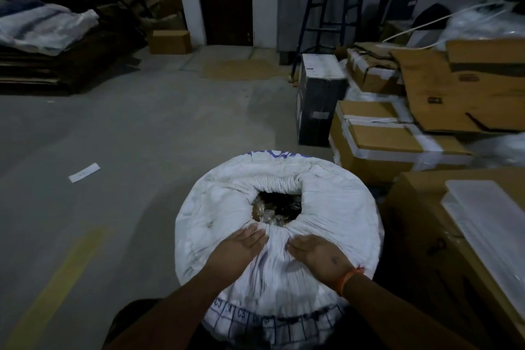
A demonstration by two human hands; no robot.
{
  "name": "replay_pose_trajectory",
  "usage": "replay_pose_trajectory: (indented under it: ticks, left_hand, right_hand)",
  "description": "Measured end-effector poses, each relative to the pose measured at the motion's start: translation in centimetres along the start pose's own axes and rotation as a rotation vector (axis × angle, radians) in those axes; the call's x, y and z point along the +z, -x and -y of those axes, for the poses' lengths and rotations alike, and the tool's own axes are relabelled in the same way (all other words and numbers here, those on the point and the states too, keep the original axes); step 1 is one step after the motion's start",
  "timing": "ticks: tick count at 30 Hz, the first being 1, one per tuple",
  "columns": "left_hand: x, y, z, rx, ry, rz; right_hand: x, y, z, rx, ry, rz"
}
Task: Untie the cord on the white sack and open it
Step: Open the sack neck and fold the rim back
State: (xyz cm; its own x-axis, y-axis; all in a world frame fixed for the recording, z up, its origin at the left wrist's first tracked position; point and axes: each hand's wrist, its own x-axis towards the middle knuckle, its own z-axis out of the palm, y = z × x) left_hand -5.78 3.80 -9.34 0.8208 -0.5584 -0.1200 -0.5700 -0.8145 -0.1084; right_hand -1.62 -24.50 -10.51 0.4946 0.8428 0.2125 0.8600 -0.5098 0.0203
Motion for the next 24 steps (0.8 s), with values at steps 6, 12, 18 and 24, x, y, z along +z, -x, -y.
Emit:
replay_pose_trajectory:
  ticks: [6, 12, 18, 24]
  left_hand:
    - [0.8, 2.7, -2.6, 0.018, 0.104, -0.061]
    - [0.7, 3.4, -3.8, -0.012, -0.020, 0.108]
    - [1.1, 1.1, -4.0, 0.117, -0.201, -0.009]
    - [1.3, 1.9, -3.4, 0.193, -0.145, -0.123]
  right_hand:
    - [-1.1, 2.8, 1.7, 0.092, -0.041, 0.044]
    - [-1.4, 3.6, 3.2, 0.133, -0.111, 0.051]
    - [-1.7, 2.1, 3.5, 0.132, -0.071, 0.034]
    - [-1.8, 2.5, 4.1, 0.135, -0.095, 0.054]
